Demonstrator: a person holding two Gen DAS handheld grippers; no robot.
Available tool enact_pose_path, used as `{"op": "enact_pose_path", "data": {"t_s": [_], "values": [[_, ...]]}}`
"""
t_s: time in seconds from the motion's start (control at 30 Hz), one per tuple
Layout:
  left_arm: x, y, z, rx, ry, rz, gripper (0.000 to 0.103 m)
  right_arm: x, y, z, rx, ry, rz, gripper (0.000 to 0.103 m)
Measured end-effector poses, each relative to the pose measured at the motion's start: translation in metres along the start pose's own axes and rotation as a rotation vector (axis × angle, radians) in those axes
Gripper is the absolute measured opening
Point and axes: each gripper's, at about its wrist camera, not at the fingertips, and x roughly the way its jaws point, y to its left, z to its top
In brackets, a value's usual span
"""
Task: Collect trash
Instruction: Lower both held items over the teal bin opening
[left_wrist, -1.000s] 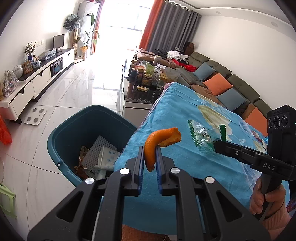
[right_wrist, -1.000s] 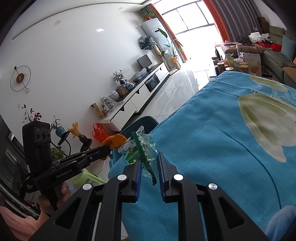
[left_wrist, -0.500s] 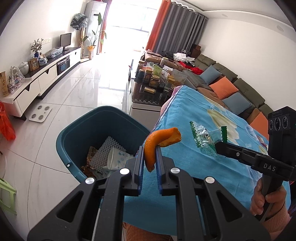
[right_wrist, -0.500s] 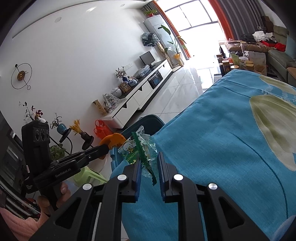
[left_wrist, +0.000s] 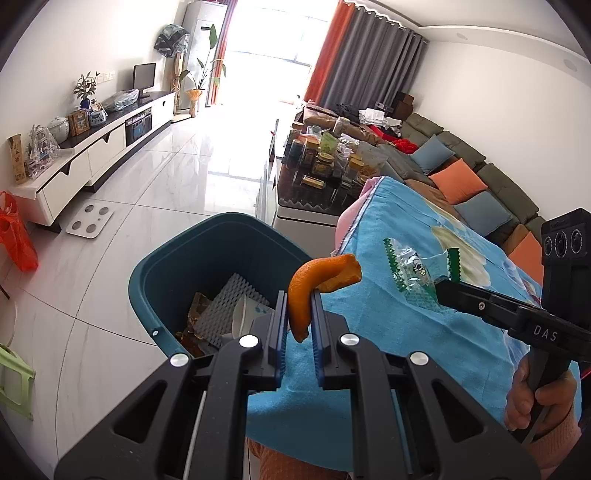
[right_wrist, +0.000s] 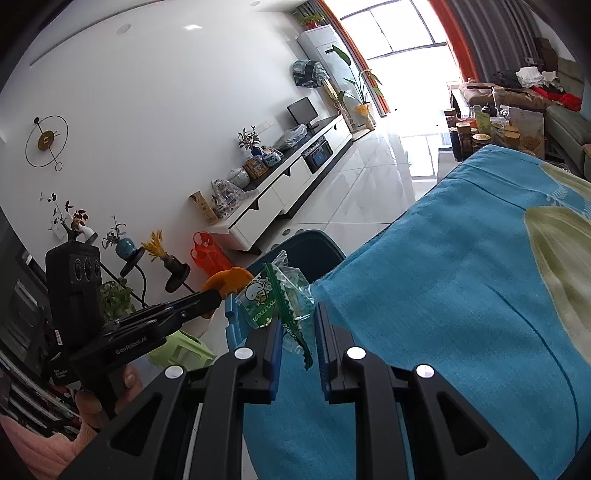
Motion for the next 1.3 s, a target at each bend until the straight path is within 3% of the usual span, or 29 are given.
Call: {"op": "enact_pose_path", "data": {"t_s": [1.3], "values": [[0.012,0.029,0.008,-0.065,0.010,0.042,0.012,0.032,0.013,0.016,-0.031,0.063,0.011,0.015]]}}
